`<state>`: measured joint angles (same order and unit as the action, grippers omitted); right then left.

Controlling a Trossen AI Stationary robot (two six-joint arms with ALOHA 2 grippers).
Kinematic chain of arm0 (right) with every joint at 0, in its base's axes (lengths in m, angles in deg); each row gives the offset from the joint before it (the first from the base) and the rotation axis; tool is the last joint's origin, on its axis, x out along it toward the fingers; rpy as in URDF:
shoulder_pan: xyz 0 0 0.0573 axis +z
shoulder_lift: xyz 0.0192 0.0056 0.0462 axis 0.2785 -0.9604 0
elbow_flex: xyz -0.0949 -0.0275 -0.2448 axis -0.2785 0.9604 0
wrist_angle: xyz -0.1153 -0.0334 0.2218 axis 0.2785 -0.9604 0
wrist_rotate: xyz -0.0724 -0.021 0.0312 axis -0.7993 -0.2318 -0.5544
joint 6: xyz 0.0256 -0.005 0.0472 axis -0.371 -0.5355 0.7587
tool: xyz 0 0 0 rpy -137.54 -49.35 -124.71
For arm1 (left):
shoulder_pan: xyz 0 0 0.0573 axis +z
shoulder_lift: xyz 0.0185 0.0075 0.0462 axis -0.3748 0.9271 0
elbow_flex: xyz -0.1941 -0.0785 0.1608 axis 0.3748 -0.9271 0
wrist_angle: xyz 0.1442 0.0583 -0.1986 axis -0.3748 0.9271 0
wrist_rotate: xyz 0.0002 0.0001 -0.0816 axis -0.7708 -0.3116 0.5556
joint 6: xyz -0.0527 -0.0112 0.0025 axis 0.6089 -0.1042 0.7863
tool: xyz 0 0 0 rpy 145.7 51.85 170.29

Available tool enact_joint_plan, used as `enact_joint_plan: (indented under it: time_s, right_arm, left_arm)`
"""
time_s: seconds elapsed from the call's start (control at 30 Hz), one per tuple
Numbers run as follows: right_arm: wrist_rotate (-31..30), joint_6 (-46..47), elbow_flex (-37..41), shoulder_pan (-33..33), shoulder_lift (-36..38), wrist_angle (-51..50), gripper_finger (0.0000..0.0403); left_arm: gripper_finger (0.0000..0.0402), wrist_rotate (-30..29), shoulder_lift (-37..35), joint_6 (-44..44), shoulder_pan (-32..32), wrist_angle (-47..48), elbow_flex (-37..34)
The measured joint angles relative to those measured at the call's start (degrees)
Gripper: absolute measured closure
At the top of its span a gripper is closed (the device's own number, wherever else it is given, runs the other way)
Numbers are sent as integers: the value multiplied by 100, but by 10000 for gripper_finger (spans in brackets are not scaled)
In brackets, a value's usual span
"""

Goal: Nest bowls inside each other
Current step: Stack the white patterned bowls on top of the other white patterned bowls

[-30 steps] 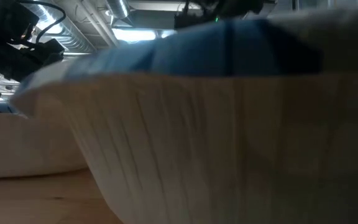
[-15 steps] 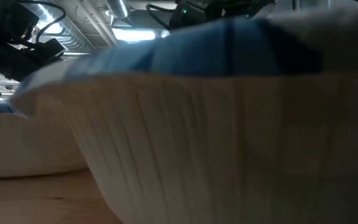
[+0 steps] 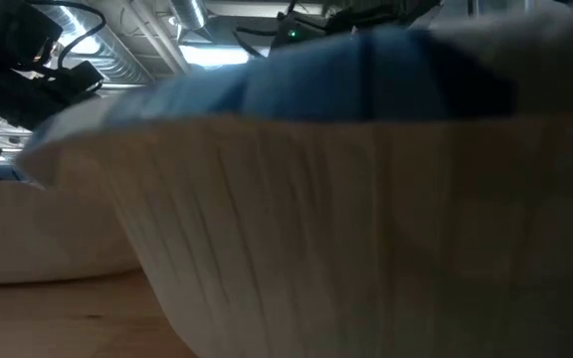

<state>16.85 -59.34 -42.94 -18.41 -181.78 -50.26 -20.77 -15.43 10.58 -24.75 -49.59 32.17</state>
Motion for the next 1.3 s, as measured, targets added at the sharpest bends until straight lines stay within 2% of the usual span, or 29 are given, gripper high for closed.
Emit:
enact_joint_plan:
  time_s: [0.43,0.73,1.0,1.3]
  right_arm:
    - [0,148,-4,-78,-44,-8,331]
    - [-40,159,-45,-116,-44,-50,393]
    - [-348,-150,-939,-191,-44,-1092,393]
    - [-350,-390,-2267,-91,-40,-2483,392]
  left_arm:
    - [239,0,0,0,0,-2,0]
    - [239,0,0,-2,0,-2,0]
    - [239,-2,0,-5,0,-2,0]
    - [239,-2,0,-11,0,-2,0]
